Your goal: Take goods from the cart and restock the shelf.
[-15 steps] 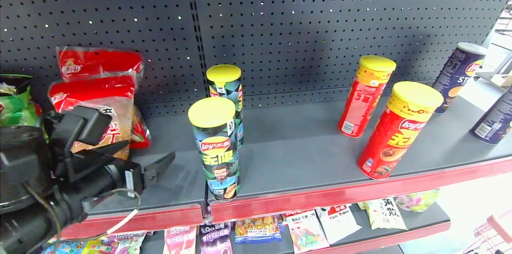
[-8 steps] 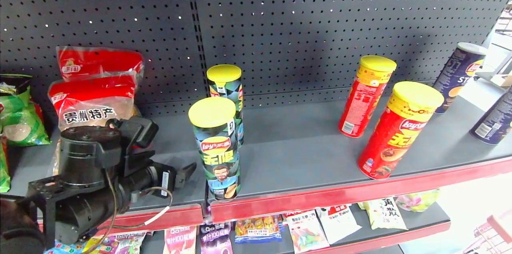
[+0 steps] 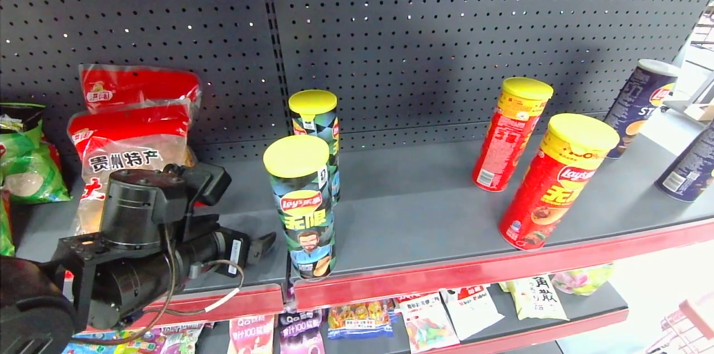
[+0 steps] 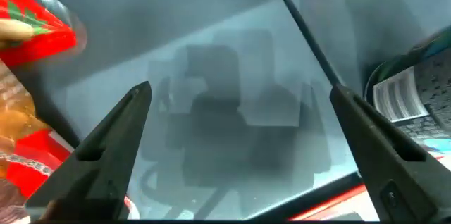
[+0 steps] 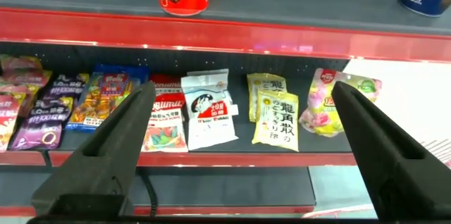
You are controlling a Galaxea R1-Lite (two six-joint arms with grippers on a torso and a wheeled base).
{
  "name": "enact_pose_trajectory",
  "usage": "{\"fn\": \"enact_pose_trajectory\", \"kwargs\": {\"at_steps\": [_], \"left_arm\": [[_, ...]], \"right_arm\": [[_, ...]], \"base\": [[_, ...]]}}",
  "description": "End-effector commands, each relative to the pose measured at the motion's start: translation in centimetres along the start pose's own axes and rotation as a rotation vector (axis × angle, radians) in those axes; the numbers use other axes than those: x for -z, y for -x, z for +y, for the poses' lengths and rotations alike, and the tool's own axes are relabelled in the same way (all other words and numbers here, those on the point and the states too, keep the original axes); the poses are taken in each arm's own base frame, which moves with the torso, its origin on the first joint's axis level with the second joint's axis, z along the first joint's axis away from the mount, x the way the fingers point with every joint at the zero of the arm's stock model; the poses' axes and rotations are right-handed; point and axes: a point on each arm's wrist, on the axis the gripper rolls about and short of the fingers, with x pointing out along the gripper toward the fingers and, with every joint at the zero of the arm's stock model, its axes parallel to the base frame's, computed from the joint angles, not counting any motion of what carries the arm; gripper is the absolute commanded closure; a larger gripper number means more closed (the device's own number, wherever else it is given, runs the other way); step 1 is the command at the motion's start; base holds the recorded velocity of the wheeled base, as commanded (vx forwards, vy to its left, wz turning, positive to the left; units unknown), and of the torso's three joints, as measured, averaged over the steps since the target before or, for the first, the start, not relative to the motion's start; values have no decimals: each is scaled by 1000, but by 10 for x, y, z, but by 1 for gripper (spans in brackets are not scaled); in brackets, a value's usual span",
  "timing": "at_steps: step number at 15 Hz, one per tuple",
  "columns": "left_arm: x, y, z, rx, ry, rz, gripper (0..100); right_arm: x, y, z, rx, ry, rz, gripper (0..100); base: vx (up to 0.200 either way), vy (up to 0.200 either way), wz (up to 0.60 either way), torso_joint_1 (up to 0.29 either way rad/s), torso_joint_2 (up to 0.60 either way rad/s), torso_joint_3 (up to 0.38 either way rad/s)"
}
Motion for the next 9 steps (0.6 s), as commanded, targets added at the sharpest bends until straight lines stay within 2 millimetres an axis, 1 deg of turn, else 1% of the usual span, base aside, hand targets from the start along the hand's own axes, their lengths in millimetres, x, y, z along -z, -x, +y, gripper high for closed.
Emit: {"fn": "enact_pose_trajectory", "kwargs": {"at_steps": [1,4,9], "left_arm": [[-2,2,-4,14,-6,-12,0],[1,3,-13,47,-31,11,0],[4,3,-13,30,-42,52,0]], "right_arm": [[1,0,0,-1,1,-1,0],[1,0,0,0,0,-4,0],[1,0,0,0,0,-4,0]], "base": [[0,0,0,0,0,0],[0,0,0,0,0,0],[0,0,0,0,0,0]]}}
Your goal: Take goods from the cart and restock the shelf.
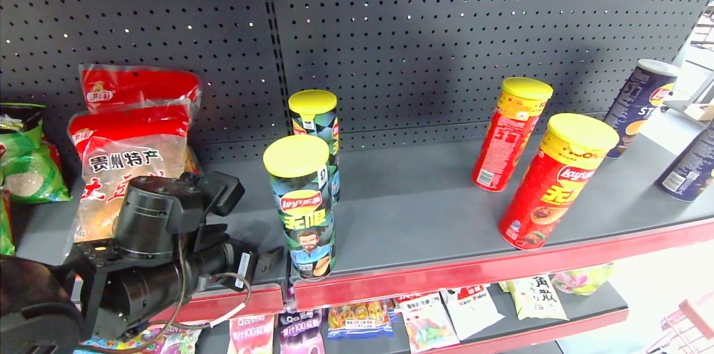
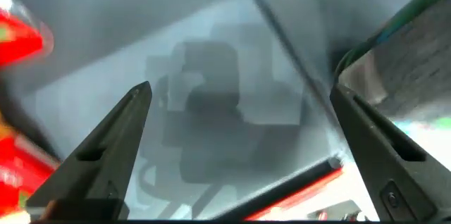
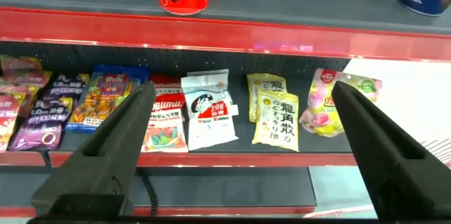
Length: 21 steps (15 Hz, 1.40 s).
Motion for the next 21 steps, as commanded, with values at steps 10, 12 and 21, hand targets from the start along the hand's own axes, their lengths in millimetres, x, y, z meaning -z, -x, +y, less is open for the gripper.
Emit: {"fn": "enact_pose_trajectory", "kwargs": {"at_steps": [10,12,21], "left_arm": [[-6,1,-4,-6,-17,18,0],[-9,0,-5,-5,-16,9,0],[-13,-3,-10,1,-24,4,0]], "right_arm": [[0,1,0,2,-1,-9,0],[-1,1,0,2,-2,-11,0],[1,3,-1,7,-7,-31,0]], "base": [[0,0,0,0,0,0],[0,0,0,0,0,0],[0,0,0,0,0,0]]}}
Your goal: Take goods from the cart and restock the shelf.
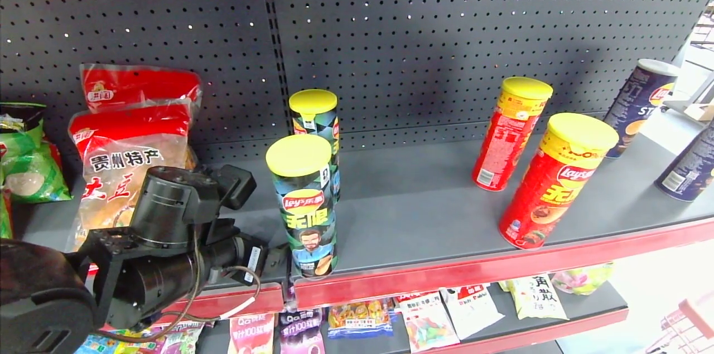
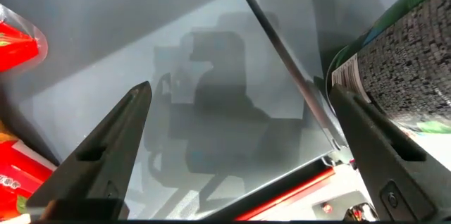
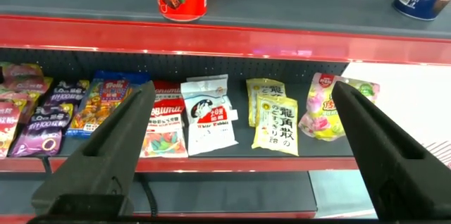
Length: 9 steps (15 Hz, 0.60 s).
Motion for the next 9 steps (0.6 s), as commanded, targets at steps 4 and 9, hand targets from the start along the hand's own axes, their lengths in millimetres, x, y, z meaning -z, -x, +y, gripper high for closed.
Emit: {"fn": "enact_pose_trajectory", "kwargs": {"at_steps": [4,9], "left_arm": [[-1,0,-1,2,1,-4,0],[-2,1,-4,13,-5,-10,0]], "right_arm": [[1,1,0,1,-1,-11,0],[0,1,0,1,-2,-13,0]], "base": [[0,0,0,0,0,0],[0,0,0,0,0,0]]}}
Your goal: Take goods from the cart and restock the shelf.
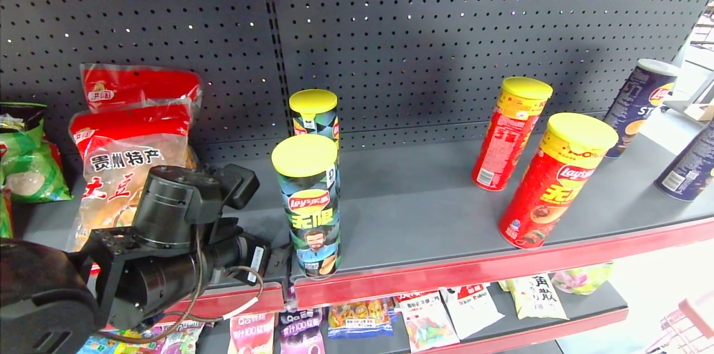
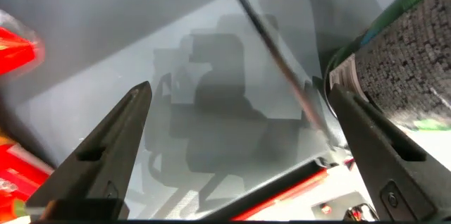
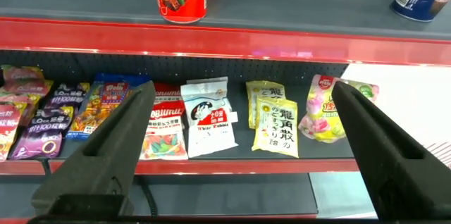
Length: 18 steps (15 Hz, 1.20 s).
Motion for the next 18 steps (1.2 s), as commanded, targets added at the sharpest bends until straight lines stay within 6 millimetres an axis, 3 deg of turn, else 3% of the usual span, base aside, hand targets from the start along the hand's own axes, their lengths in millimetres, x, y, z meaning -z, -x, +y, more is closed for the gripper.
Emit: {"fn": "enact_pose_trajectory", "kwargs": {"at_steps": [1,7,10,11,14,16,18], "left_arm": [[0,0,0,0,0,-2,0],[6,7,5,-33,8,4,0],[5,36,27,-100,53,-63,0],[5,70,42,-148,65,-91,0],[39,151,52,-159,75,-127,0],[63,184,56,-177,101,-198,0],[105,216,59,-287,183,-162,0]], "right_arm": [[0,0,0,1,0,-2,0],[0,0,0,2,0,-2,0],[-1,0,0,-2,1,-4,0],[-3,0,0,-1,1,-2,0],[-1,1,1,-63,0,-14,0],[-3,1,1,-73,1,-23,0],[-12,-2,1,15,0,21,0]], "base": [[0,0,0,0,0,0],[0,0,0,0,0,0],[0,0,0,0,0,0],[0,0,0,0,0,0],[0,0,0,0,0,0],[0,0,0,0,0,0],[0,0,0,0,0,0]]}}
